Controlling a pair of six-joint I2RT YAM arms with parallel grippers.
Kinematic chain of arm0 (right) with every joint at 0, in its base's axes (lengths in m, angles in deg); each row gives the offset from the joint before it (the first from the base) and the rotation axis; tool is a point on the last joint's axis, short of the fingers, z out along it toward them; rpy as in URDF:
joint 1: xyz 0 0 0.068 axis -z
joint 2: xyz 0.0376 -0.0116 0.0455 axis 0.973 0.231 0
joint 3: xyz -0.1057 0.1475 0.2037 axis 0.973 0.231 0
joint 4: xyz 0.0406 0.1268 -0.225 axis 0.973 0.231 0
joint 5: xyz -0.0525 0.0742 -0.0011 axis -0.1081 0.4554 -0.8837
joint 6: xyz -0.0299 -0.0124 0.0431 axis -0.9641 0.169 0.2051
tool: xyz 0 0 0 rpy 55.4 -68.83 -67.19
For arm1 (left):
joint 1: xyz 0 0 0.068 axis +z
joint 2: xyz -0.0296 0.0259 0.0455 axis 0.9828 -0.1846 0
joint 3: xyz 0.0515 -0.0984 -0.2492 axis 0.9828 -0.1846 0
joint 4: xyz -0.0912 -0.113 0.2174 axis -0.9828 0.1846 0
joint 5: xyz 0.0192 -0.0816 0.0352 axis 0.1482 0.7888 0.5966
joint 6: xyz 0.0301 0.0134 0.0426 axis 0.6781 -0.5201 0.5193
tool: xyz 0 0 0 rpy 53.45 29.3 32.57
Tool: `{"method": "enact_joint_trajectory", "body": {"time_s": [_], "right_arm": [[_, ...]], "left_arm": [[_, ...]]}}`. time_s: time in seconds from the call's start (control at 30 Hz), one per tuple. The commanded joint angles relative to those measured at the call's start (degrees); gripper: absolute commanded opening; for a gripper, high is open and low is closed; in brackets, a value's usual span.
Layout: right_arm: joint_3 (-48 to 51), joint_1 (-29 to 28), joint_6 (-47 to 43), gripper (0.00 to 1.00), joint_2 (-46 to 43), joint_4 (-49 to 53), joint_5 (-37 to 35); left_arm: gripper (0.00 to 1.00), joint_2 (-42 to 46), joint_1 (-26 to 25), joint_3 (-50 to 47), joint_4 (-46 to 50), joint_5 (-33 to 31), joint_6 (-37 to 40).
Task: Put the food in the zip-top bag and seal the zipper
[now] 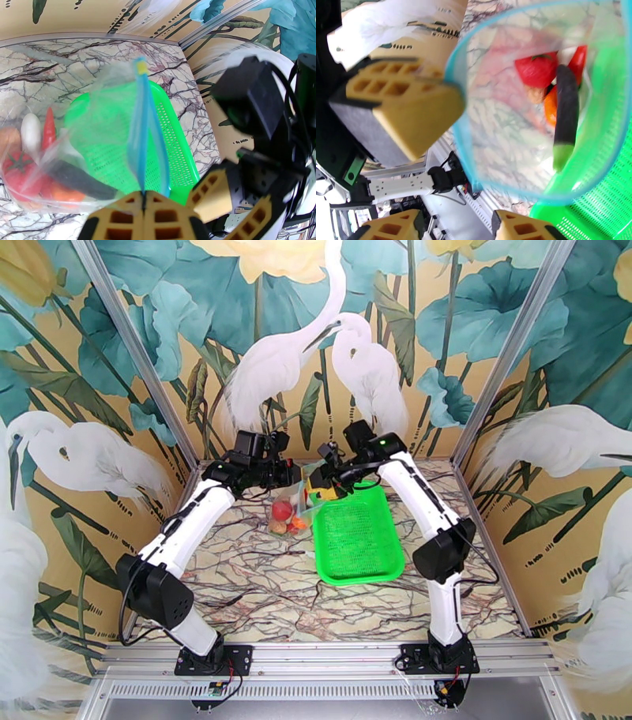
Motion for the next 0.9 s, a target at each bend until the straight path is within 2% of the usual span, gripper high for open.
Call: {"method": "enact_joint_trajectory", "body": {"time_s": [0.0, 0.07, 0.13, 0.17, 0.27, 0.47, 0.87], "right_arm": [[-1.3, 1.8, -0.4, 0.50, -6.6, -1.6, -11.6], [-0.3, 2.3, -2.2, 0.48, -9.3, -1.5, -19.1], [1.1, 2.9, -2.5, 0.49, -10.4, -1.8, -22.3], [1.6, 3.2, -2.0, 0.52, -10.2, -2.0, -23.0], [2.9, 3.6, 1.5, 0.57, -8.8, -5.2, -22.7], [8.4, 3.4, 12.9, 0.56, -7.4, -18.8, -23.0], [9.0, 1.1, 19.8, 0.56, -2.4, -28.3, -26.0]], "left_arm": [[0.00, 2.2, 0.3, 0.7, 2.5, -1.4, 1.7], [0.00, 2.2, 0.5, 0.9, 3.3, -1.1, 2.0], [0.00, 2.1, 0.7, 1.0, 3.9, -0.6, 2.2], [0.00, 1.9, 0.7, 1.2, 4.2, -0.5, 2.3], [0.00, 1.6, 0.7, 1.8, 5.1, 0.5, 2.7], [0.00, 1.2, 0.7, 2.3, 6.1, 1.3, 3.1], [0.00, 0.1, 0.7, 2.4, 6.9, 2.8, 3.5]]}}
